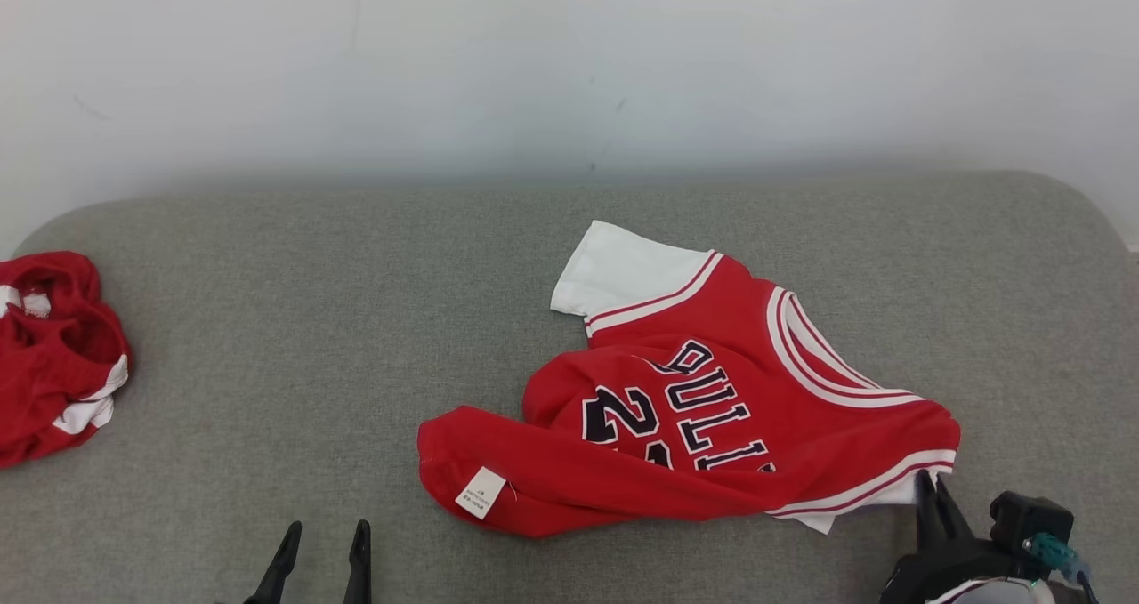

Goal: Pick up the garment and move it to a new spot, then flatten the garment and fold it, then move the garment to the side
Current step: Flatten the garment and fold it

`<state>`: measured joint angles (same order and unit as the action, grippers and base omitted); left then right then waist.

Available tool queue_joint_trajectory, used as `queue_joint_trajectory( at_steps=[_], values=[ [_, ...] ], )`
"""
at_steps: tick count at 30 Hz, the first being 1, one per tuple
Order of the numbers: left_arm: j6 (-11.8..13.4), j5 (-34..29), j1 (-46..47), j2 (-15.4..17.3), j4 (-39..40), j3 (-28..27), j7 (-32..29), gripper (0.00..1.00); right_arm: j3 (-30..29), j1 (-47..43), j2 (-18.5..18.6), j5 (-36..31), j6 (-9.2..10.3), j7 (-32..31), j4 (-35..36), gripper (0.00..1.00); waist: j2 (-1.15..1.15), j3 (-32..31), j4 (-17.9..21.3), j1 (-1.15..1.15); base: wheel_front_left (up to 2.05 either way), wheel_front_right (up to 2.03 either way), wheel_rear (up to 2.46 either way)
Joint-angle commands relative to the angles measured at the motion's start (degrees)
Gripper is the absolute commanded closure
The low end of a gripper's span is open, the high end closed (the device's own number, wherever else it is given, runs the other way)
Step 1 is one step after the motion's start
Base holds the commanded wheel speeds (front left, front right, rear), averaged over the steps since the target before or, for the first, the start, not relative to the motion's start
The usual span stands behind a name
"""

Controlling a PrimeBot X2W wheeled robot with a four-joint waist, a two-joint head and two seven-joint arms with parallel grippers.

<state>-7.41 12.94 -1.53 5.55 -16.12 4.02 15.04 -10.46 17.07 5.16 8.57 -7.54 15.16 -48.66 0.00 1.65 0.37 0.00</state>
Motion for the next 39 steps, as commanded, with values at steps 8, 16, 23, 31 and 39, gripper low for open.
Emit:
queue_joint_trajectory(
  at_steps=[8,16,23,31,39],
  values=[
    [0.0,0.3,-0.9,-0.5,-0.5,0.0,0.1,0.0,6.5,-11.2,2.2,7.0,0.12,-2.3,10.5,1.0,0.0,-0.8,1.6,0.0,0.0,0.0,0.0],
    [0.0,-0.2,-1.7,-0.9,0.6,-0.9,0.1,0.0,5.9,-19.5,3.4,7.5,0.12,-10.1,25.9,1.0,0.0,-0.3,2.7,0.0,0.0,0.0,0.0],
    [0.0,-0.3,-1.4,-1.4,0.3,-0.4,0.1,0.0,8.5,-17.7,3.0,7.7,0.11,-17.6,36.6,1.0,0.0,-0.7,1.7,0.0,0.0,0.0,0.0],
    [0.0,0.4,0.5,-1.1,-0.6,0.5,0.1,0.0,11.3,-3.5,2.4,5.2,0.11,-19.4,27.6,1.0,0.0,0.3,-0.6,0.0,0.0,0.0,0.0],
    [0.0,0.9,2.6,-0.6,-1.9,2.5,0.1,0.0,13.7,11.9,0.8,4.0,0.11,-13.5,6.8,1.0,0.0,1.6,-3.3,0.0,0.0,0.0,0.0]
  ],
)
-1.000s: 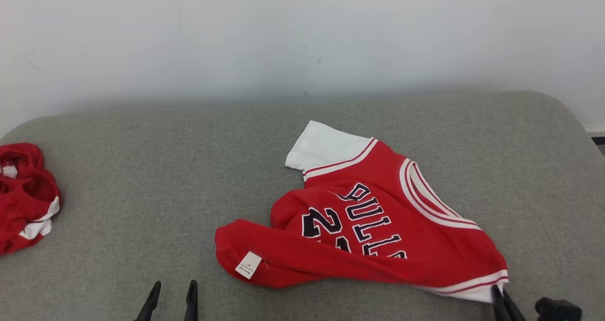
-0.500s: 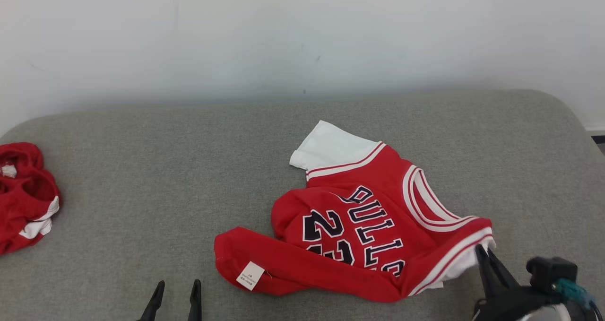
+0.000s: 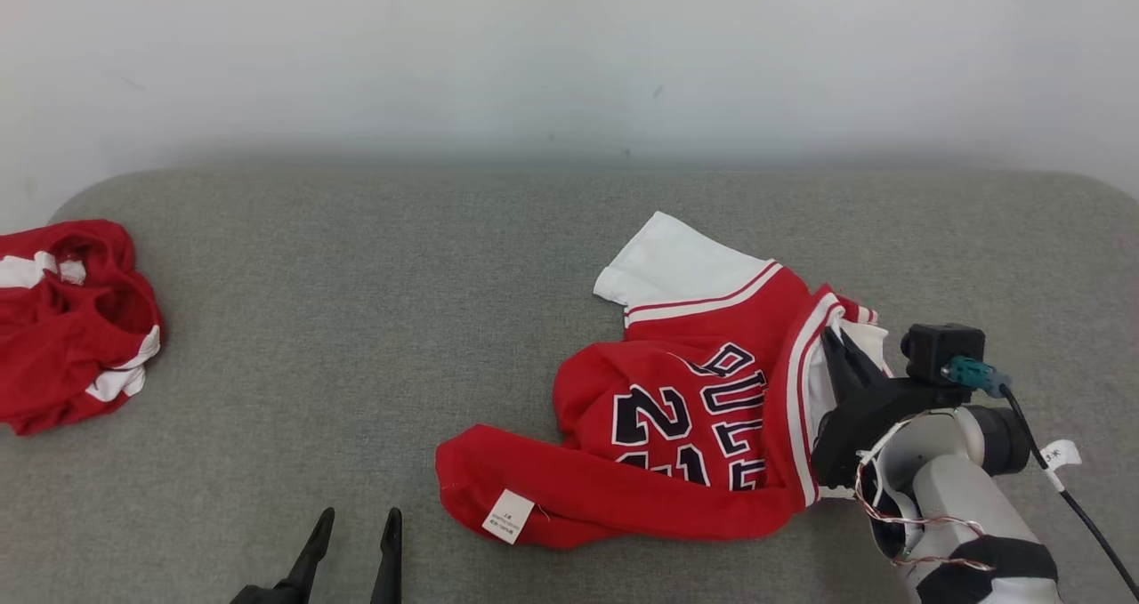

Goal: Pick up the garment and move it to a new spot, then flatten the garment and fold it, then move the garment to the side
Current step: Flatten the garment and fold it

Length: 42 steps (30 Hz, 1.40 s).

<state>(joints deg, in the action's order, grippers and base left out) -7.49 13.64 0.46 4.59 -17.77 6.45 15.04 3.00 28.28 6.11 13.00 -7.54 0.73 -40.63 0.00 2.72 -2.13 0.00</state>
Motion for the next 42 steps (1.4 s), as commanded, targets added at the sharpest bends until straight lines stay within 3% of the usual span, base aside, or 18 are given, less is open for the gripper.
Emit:
queue_joint_trajectory(
  at_steps=[1,3,4,10,15,20,31,42],
  values=[
    [0.1,0.3,1.0,0.4,-0.4,0.3,0.1,0.0,0.3,2.1,-0.2,-0.7,0.11,2.2,-3.8,1.0,0.0,0.7,-1.0,0.0,0.0,0.0,0.0],
    [0.1,0.3,1.3,0.3,-0.6,0.9,0.1,0.0,0.7,4.3,-0.3,-1.1,0.11,4.5,-8.7,0.47,0.0,0.7,-1.6,0.0,0.0,0.0,0.0],
    [0.1,0.3,1.3,0.3,-0.8,1.0,0.1,0.0,0.6,5.2,-0.5,-0.8,0.11,5.9,-10.6,0.0,0.0,0.7,-1.7,0.0,0.0,0.0,0.0],
    [0.1,0.3,0.5,0.5,-0.6,0.8,0.1,0.0,1.2,6.1,-0.9,3.9,0.11,13.4,-14.7,0.0,0.0,-0.2,-1.0,0.0,0.0,0.0,0.0],
    [0.1,0.1,-0.1,0.5,-0.1,0.3,0.1,0.0,0.4,2.8,2.7,6.5,0.11,14.5,-11.7,0.0,0.0,-0.2,0.2,0.0,0.0,0.0,0.0],
    [0.1,0.4,1.5,1.0,-0.7,1.1,0.1,0.0,-1.2,2.0,5.2,4.8,0.11,14.5,-11.5,0.0,0.0,1.1,1.3,0.0,0.0,0.0,0.0],
    [0.1,4.3,8.8,2.8,-8.3,7.7,0.1,0.0,-1.1,7.5,3.1,2.2,0.11,14.5,-17.1,0.0,0.0,4.3,1.8,0.0,0.0,0.0,0.0],
    [0.1,8.5,11.3,3.3,-10.4,12.8,0.1,0.0,-1.2,10.5,2.5,2.2,0.11,14.5,-23.8,0.0,0.0,4.8,0.5,0.0,0.0,0.0,0.0]
  ],
)
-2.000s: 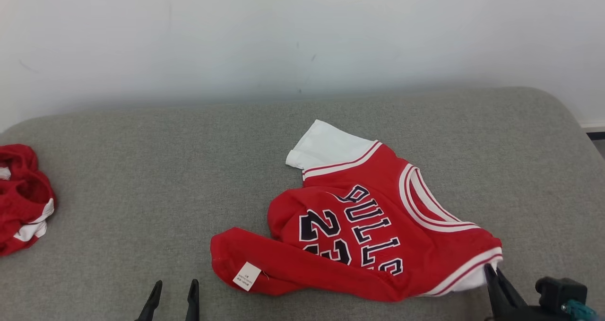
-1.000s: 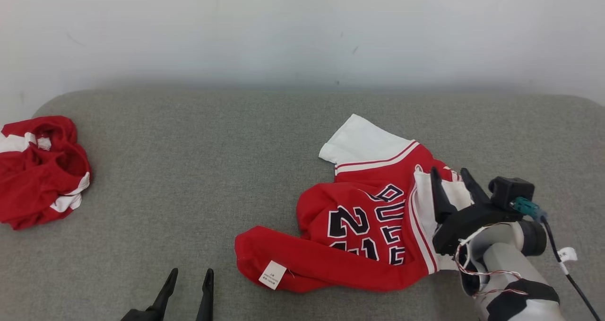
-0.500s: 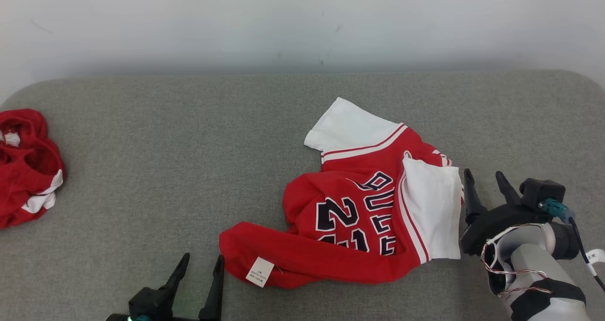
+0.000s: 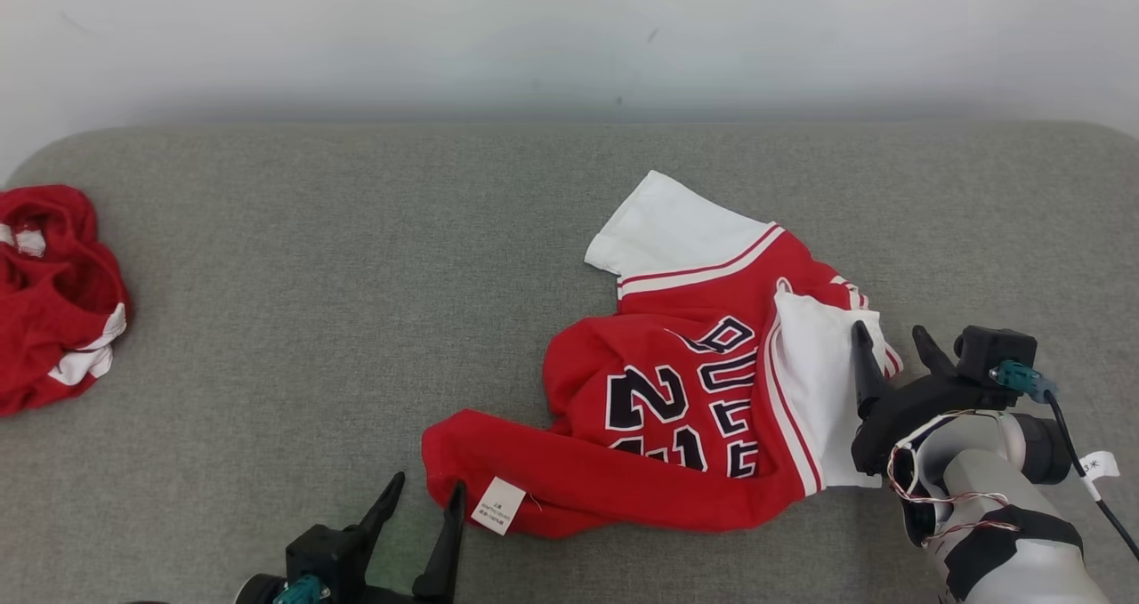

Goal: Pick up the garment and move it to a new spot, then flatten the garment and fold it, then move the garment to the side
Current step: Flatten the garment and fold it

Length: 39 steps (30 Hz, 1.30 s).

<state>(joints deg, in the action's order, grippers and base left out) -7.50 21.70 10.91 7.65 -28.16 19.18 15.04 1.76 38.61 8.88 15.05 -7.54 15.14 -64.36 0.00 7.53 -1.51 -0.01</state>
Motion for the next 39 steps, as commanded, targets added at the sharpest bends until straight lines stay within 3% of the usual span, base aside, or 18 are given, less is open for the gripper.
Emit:
queue_joint_trajectory(
  at_steps=[1,11,12,13,14,15,16,22,31,39],
  values=[
    [0.1,0.7,1.1,0.1,-0.1,0.4,0.1,0.0,0.0,0.4,-0.2,0.2,0.11,0.1,-0.5,0.0,0.0,0.1,-0.2,0.01,0.0,0.0,0.0],
    [0.1,2.8,3.9,0.0,-2.0,4.1,0.1,0.0,0.1,3.5,-0.8,0.9,0.11,0.1,-4.4,0.0,0.0,1.7,-1.5,0.01,0.0,0.0,0.0],
    [0.1,3.4,4.3,-0.1,-2.2,4.4,0.1,0.0,0.2,3.8,-0.9,0.9,0.11,0.1,-4.8,0.27,0.0,1.9,-1.7,0.01,0.0,0.0,0.0],
    [0.1,3.8,4.7,-0.1,-2.4,4.8,0.1,0.16,0.3,4.2,-1.0,1.0,0.11,0.1,-5.3,0.59,0.0,2.2,-1.9,0.01,0.0,0.0,0.0],
    [0.1,4.6,5.1,-0.1,-2.6,5.3,0.1,0.62,0.3,4.5,-1.2,1.3,0.11,0.1,-5.9,0.76,0.0,2.4,-2.1,0.01,0.0,0.0,0.0],
    [0.1,4.9,5.3,-0.1,-2.8,5.7,0.1,0.88,0.2,4.8,-1.3,1.3,0.11,0.0,-6.3,0.87,0.0,2.7,-2.3,0.01,0.0,0.0,0.0],
    [0.1,5.1,5.6,0.0,-3.0,6.1,0.1,1.0,0.2,5.2,-1.4,1.4,0.11,0.0,-6.7,1.0,0.0,2.9,-2.5,0.01,0.0,0.0,0.0],
    [0.1,6.4,7.0,0.6,-3.6,7.6,0.1,1.0,0.9,6.4,-1.6,1.0,0.11,0.0,-7.1,1.0,0.0,3.3,-3.1,0.01,0.0,0.0,0.0],
    [0.1,4.1,1.4,2.0,1.4,4.0,0.1,1.0,0.0,-2.2,-0.4,3.8,0.11,0.1,5.0,1.0,0.0,-2.0,-2.0,0.01,0.0,0.0,0.0],
    [0.1,1.4,-3.2,2.5,5.9,0.8,0.1,1.0,3.8,-9.9,0.9,9.5,0.11,0.1,11.3,1.0,0.0,-4.9,-0.3,0.01,0.0,0.0,0.0]
  ],
)
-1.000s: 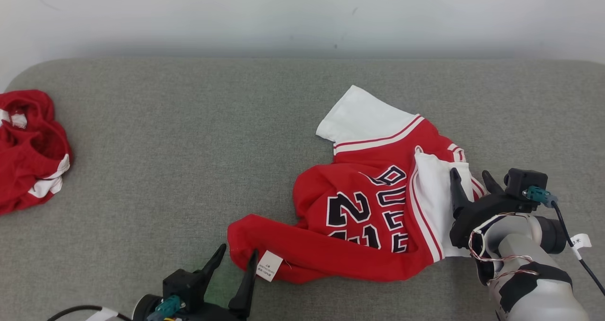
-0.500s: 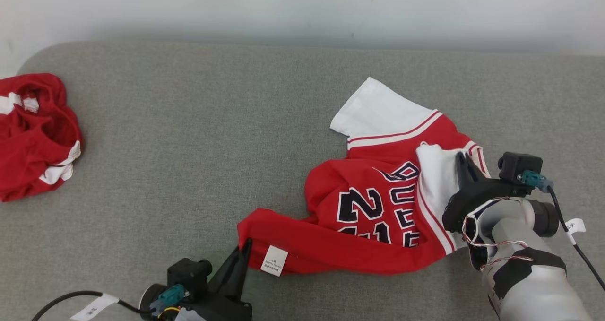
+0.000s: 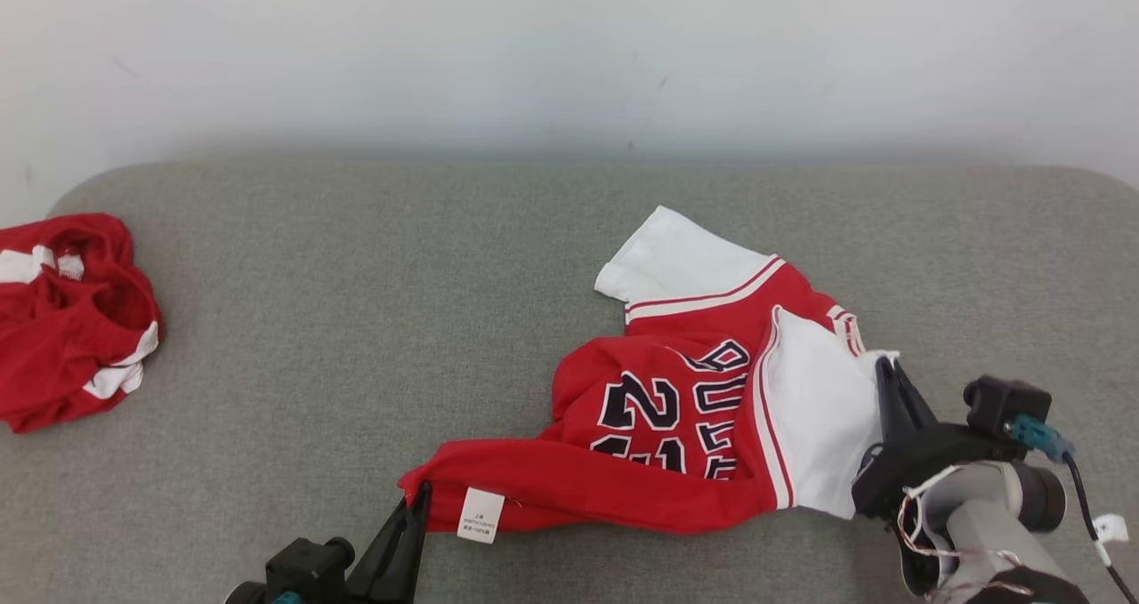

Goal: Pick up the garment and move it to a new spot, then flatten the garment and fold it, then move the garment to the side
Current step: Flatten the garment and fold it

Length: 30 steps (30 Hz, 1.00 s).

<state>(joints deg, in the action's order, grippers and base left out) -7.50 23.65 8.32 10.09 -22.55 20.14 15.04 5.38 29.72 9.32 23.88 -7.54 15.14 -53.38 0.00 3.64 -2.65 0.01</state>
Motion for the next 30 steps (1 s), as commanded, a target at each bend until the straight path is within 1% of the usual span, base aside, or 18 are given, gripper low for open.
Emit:
queue_joint_trajectory(
  at_steps=[1,5,11,17,18,19,20,24,25,29,30],
  values=[
    [0.1,-0.7,-0.9,0.0,0.4,-0.4,0.1,1.0,0.6,-2.0,0.6,1.5,0.11,0.0,0.8,1.0,0.0,-1.3,1.0,-0.01,0.0,0.0,0.0],
    [0.1,-1.8,-2.3,-0.1,0.3,-1.1,0.1,1.0,1.4,-6.7,1.8,4.0,0.11,-0.7,2.6,1.0,0.0,-2.1,1.3,-0.01,0.0,0.0,0.0],
    [0.1,-1.6,-5.2,0.5,-2.2,-1.2,0.1,1.0,-0.1,-15.2,2.2,6.6,0.11,-2.3,5.5,1.0,0.0,-2.5,2.1,-0.01,0.0,0.0,0.0],
    [0.1,-0.5,-5.9,0.4,-4.1,-1.1,0.1,1.0,-2.4,-20.7,0.7,7.4,0.11,-4.9,9.2,1.0,0.0,-2.1,2.9,-0.01,0.0,0.0,0.0],
    [0.1,-0.5,-5.8,0.3,-4.4,-1.3,0.1,0.87,-2.7,-21.2,0.8,6.8,0.11,-5.0,9.8,0.69,0.0,-2.0,2.9,-0.01,0.0,0.0,0.0],
    [0.1,-0.6,-5.7,0.2,-4.5,-1.5,0.1,0.22,-3.1,-21.7,0.8,6.3,0.11,-5.0,10.7,0.09,0.0,-2.0,2.9,-0.01,0.0,0.0,0.0],
    [0.1,-0.9,-5.5,0.0,-4.5,-2.1,0.1,0.0,-3.4,-22.1,0.6,6.1,0.11,-5.3,11.5,0.0,0.0,-2.0,2.9,-0.01,0.0,0.0,0.0],
    [0.1,-1.9,-4.9,-0.7,-3.4,-3.5,0.1,0.0,-5.2,-23.4,1.3,3.7,0.11,-6.0,15.7,0.0,0.0,-1.2,2.6,-0.01,0.0,0.0,0.0],
    [0.1,-1.9,-4.9,-0.7,-3.4,-3.5,0.1,0.0,-5.2,-23.4,1.3,3.7,0.11,-6.0,15.7,0.0,0.0,-1.2,2.6,-0.01,0.0,0.0,0.0],
    [0.1,-1.9,-5.2,-1.3,-2.4,-4.8,0.1,0.0,-7.4,-24.5,0.9,1.5,0.11,-8.2,20.3,0.0,0.0,-0.5,2.4,-0.01,0.0,0.0,0.0],
    [0.1,-1.8,-5.5,-1.4,-2.4,-4.9,0.1,0.0,-7.6,-24.8,1.4,0.2,0.11,-9.2,21.0,0.0,0.0,-0.3,2.3,-0.01,0.0,0.0,0.0]
  ],
)
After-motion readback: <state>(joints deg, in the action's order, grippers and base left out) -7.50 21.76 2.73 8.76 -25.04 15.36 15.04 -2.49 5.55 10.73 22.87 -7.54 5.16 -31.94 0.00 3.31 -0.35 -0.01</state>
